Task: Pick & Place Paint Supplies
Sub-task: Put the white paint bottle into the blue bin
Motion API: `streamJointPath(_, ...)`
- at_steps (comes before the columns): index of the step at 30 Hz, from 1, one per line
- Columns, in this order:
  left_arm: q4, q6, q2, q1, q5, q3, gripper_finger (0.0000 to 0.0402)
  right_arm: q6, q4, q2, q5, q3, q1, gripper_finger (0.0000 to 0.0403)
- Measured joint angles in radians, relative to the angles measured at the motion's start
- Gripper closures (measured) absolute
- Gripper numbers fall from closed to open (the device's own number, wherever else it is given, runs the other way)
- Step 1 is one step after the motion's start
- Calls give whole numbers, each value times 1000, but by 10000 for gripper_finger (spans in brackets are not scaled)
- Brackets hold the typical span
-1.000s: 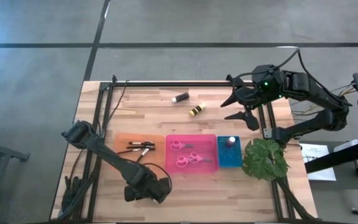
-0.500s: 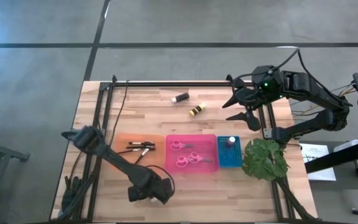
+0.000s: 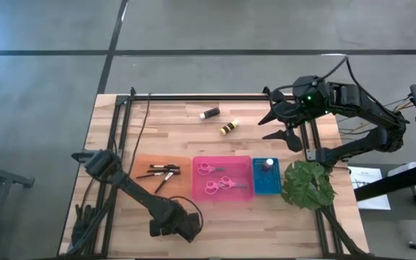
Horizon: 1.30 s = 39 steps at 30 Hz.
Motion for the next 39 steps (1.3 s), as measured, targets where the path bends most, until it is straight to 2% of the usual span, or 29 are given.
streamJointPath(5, 7, 29, -4, -22, 22, 0, 274, 23, 20, 0, 1, 0, 0, 175)
streamJointPath(11, 18, 169, -46, -62, -15, 8, 281, 31, 25, 1, -15, 0, 0, 175)
streamJointPath(15, 45, 382, -118, -87, -119, 34, 275, -29, 16, 5, -115, 0, -1, 175)
streamJointPath(18, 45, 595, -181, -87, -209, 58, 274, -100, 18, 21, -244, 0, 0, 175)
streamJointPath(20, 45, 740, -227, -75, -232, 75, 273, -142, 25, 41, -336, 0, 0, 175)
streamJointPath(25, 37, 1009, -353, -22, -235, 80, 273, -235, 78, 125, -499, 0, 5, 175)
streamJointPath(30, 16, 1161, -469, 45, -237, 80, 273, -200, 181, 230, -605, 31, 23, 175)
streamJointPath(39, -55, 1352, -549, 159, -231, 80, 273, -181, 176, 498, -611, 314, 105, 175)
